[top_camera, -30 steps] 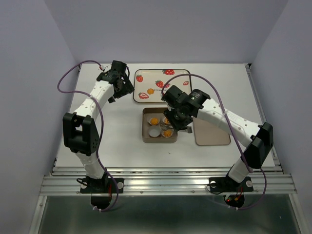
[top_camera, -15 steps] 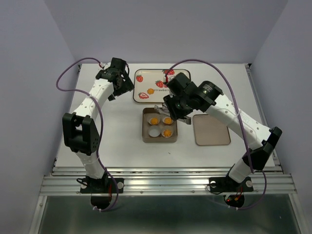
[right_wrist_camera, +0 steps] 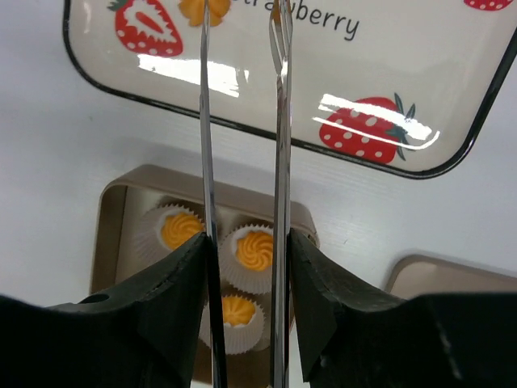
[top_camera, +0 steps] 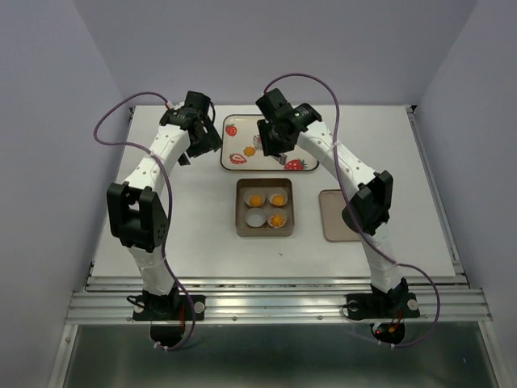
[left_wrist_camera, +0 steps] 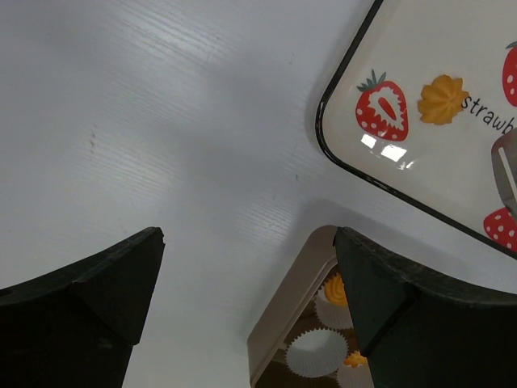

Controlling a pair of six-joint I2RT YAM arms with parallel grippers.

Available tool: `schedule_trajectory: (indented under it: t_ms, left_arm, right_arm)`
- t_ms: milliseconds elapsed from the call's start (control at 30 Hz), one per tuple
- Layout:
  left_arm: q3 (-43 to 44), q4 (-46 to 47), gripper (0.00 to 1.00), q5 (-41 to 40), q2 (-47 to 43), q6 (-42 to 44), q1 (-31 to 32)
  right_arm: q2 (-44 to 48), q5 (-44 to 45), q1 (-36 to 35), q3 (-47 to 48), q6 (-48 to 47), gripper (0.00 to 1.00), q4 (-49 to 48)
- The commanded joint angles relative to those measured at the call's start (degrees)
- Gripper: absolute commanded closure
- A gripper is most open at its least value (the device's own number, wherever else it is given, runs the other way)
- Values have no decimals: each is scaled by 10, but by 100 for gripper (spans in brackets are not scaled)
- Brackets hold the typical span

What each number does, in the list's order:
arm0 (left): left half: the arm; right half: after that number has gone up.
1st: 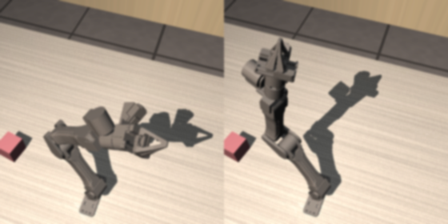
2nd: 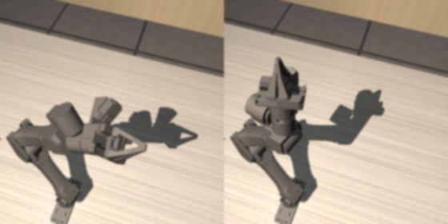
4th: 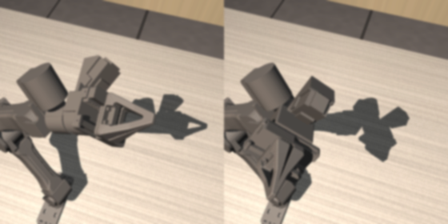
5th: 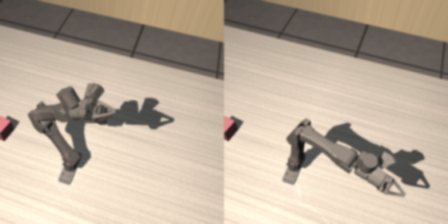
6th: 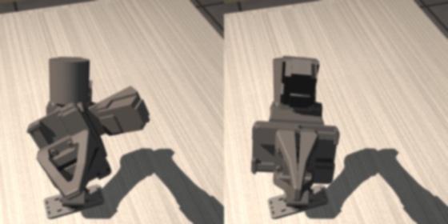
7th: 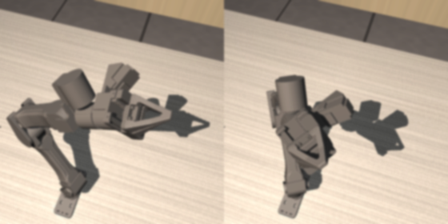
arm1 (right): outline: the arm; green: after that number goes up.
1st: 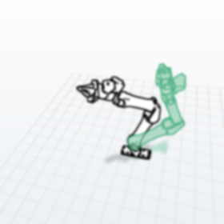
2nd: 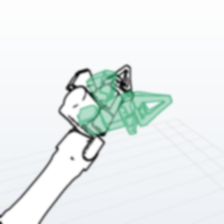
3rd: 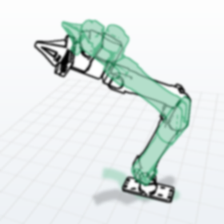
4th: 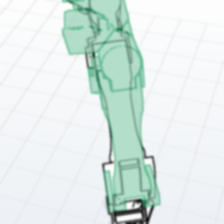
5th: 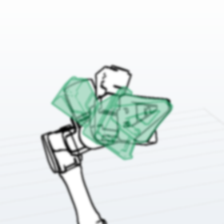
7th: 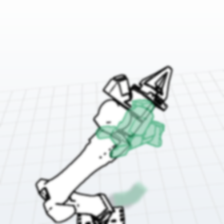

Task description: Pack the cookies

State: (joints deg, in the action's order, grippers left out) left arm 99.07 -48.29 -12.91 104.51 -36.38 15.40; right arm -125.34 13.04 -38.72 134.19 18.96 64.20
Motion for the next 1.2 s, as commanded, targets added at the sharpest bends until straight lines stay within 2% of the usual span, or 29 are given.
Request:
schedule_trajectory:
  t_ms: [0,133,267,400,633,1167]
  left_arm:
    - [-17,-23,1,-13,-59,10,3]
    - [-39,-23,1,-15,-79,11,2]
    - [-70,-15,1,-8,-94,10,3]
    - [-69,-15,1,-8,-97,11,3]
    - [-68,-22,1,-10,-101,9,3]
    - [-76,-22,1,-7,-93,5,2]
  right_arm:
    - [-23,9,11,56,-39,52,-39]
    - [-41,-7,16,49,-44,50,-60]
    - [-28,-34,16,-7,-54,50,-113]
    - [-31,-50,16,-14,-65,50,-126]
    - [-43,-27,11,-34,-111,50,-149]
    - [-42,-11,0,-82,-148,47,-161]
